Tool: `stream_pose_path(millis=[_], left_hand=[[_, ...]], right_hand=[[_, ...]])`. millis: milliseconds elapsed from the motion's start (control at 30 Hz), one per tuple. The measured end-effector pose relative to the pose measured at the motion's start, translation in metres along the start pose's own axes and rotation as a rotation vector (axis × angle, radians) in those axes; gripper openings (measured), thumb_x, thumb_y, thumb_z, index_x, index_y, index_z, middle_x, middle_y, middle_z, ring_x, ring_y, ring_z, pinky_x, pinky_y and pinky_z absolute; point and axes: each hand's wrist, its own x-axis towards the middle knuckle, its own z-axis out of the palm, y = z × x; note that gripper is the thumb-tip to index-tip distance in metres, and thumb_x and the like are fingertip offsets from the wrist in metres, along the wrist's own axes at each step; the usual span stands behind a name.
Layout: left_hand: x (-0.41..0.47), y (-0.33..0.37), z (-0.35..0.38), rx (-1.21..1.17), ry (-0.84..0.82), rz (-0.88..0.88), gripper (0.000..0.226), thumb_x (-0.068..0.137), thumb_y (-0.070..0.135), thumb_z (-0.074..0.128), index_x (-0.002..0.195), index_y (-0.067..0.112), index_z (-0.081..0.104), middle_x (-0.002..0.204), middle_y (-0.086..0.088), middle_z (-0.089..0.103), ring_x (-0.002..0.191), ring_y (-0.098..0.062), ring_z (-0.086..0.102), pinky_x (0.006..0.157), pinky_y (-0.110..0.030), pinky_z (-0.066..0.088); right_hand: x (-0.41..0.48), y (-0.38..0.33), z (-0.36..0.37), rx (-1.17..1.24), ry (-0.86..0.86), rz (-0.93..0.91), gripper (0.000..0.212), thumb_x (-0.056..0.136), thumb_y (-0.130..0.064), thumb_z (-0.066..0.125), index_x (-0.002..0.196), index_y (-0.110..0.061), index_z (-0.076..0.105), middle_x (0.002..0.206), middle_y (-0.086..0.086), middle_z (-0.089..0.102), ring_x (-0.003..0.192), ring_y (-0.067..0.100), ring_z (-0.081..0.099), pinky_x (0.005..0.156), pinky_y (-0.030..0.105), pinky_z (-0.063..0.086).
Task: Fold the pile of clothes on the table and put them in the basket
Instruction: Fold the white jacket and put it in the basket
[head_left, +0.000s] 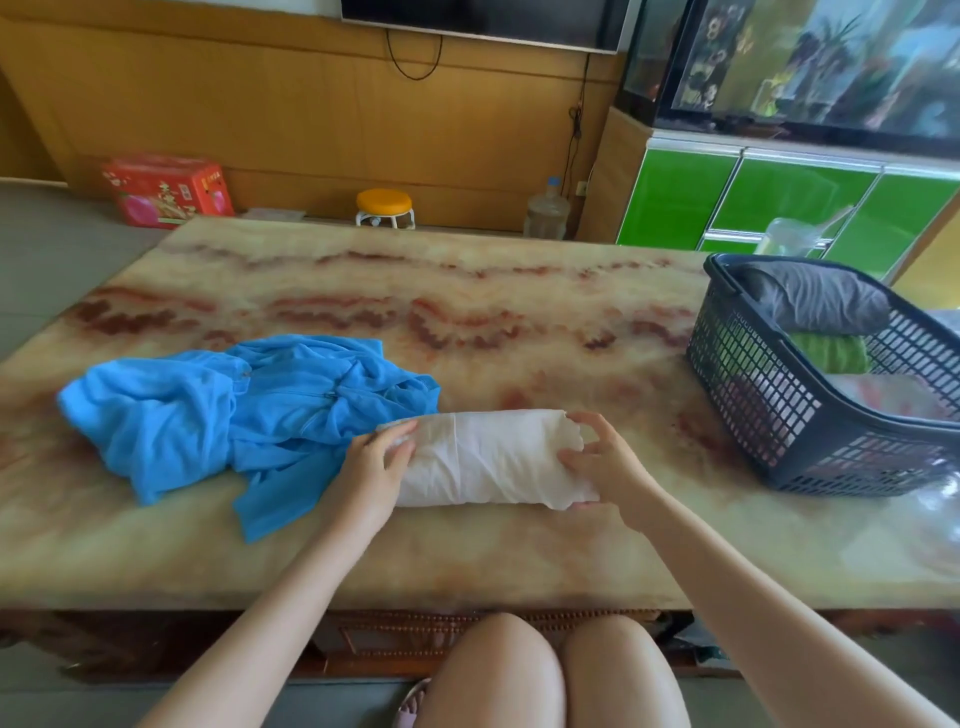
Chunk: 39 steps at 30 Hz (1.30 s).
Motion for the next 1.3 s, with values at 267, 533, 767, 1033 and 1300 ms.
stream_pose_path(millis=[267,533,767,1033,1300], left_hand=[[-0.015,0.000,-0.009,0.134,-0.084,-0.005,0.061,0.082,0.037,0.068,0.138,0.026,0.046,0.145,-0.004,0.043,0.134,-0.018,0.038,0.102,-0.025,0.032],[-0.029,0.021,-0.005,0.197,-0.050,-0.042,0.062,0.079,0.031,0.073,0.136,0.024,0.048,0.141,-0.007,0.045,0.129,-0.021,0.043,0.098,-0.027,0.036],[-0.044,0.084,0.004,0.065,0.046,0.039,0.062,0.078,0.019,0.074,0.135,0.021,0.049,0.134,-0.008,0.045,0.128,-0.020,0.040,0.099,-0.016,0.025],[-0.004,0.235,0.049,-0.159,0.129,0.312,0.064,0.073,0.020,0.078,0.132,0.014,0.053,0.128,-0.008,0.055,0.119,-0.019,0.049,0.097,-0.017,0.031],[0.046,0.349,0.188,-0.126,0.042,0.332,0.061,0.081,0.016,0.071,0.136,0.015,0.048,0.132,-0.010,0.046,0.121,-0.023,0.043,0.100,-0.023,0.029]], right_hand=[[-0.010,0.000,0.001,-0.113,-0.130,-0.163,0.076,0.086,-0.006,0.059,0.141,-0.049,0.029,0.134,-0.012,0.029,0.097,0.020,0.060,0.069,0.040,0.060],[-0.018,0.008,-0.015,0.081,-0.240,-0.039,0.065,0.079,-0.003,0.072,0.133,-0.031,0.049,0.101,-0.002,0.050,0.089,0.015,0.058,0.073,0.036,0.057],[-0.030,-0.010,-0.046,-0.097,0.003,-0.192,0.074,0.070,-0.007,0.080,0.134,-0.025,0.049,0.108,0.000,0.052,0.091,0.016,0.054,0.056,0.019,0.047],[-0.041,-0.107,-0.210,-0.206,0.219,-0.346,0.079,0.065,-0.003,0.079,0.132,-0.032,0.050,0.117,0.014,0.055,0.094,0.031,0.058,0.068,0.035,0.054],[0.003,-0.089,-0.357,-0.281,0.361,-0.231,0.077,0.070,0.004,0.074,0.137,-0.023,0.046,0.105,0.009,0.059,0.094,0.033,0.058,0.083,0.037,0.050]])
